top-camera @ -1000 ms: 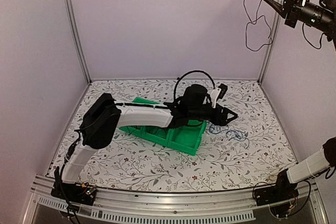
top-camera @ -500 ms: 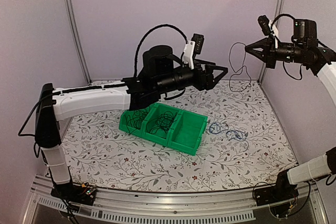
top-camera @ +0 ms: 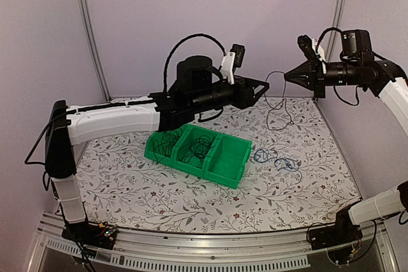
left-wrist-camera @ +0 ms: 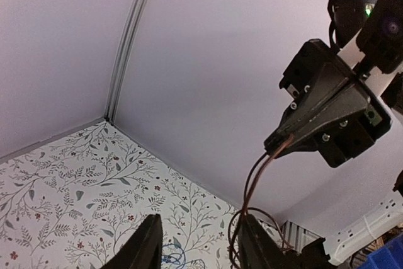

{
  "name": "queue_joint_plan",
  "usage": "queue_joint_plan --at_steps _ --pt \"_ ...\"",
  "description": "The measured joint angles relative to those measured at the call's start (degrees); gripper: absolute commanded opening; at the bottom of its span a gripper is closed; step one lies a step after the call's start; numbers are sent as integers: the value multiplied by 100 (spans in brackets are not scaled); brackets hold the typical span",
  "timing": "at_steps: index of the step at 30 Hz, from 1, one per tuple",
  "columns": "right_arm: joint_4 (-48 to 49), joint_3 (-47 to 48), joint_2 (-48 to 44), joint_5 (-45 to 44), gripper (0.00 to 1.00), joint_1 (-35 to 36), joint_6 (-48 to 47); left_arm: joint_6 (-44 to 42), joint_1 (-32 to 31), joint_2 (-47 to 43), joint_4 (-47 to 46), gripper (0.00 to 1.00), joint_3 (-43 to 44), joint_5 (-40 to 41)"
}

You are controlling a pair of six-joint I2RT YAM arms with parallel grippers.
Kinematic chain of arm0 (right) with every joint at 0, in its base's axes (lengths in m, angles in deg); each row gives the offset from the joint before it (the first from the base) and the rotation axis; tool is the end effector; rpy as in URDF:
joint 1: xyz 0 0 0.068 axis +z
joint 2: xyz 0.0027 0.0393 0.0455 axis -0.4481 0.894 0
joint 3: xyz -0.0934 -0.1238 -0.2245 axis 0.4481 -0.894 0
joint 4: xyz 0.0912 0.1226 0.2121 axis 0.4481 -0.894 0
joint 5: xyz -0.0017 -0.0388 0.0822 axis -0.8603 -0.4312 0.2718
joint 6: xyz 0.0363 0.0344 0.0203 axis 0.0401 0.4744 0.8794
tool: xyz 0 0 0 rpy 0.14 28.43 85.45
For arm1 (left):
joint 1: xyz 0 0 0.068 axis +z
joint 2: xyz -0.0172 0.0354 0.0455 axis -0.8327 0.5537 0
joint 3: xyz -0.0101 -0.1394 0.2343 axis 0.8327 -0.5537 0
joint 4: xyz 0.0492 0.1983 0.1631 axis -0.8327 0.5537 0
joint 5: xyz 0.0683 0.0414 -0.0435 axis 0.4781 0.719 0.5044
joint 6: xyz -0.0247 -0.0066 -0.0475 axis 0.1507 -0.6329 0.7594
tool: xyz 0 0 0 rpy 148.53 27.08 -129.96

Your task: Untangle the cables

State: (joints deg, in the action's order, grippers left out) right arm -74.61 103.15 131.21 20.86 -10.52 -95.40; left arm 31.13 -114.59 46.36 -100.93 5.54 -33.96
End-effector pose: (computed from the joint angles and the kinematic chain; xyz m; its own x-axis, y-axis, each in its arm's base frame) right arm 0.2334 0.0934 0.4417 0.1583 -0.4286 -0.8895 -0.9011 0.3057 -0.3076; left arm 0.2432 -0.3989 0.3617 -0.3716 -0.1902 -0.9087 0.8163 0.3993 -0.4174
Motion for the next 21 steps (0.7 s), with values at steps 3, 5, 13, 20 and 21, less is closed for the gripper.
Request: queue_joint_plan --at_steps 3,5,13,20,21 --pt "-28 0 0 -37 0 39 -39 -7 13 33 -2 20 0 -142" --pt "-37 0 0 -68 0 42 -63 -37 26 35 -20 6 -9 -227" --pt "-85 0 9 -146 30 79 -74 -63 101 26 -345 0 -295 -404" --pt "-55 -227 -13 -413 43 76 153 -48 431 -638 -118 0 -1257 15" --pt "-52 -326 -24 -431 43 72 177 -46 522 -857 -20 0 -1443 149"
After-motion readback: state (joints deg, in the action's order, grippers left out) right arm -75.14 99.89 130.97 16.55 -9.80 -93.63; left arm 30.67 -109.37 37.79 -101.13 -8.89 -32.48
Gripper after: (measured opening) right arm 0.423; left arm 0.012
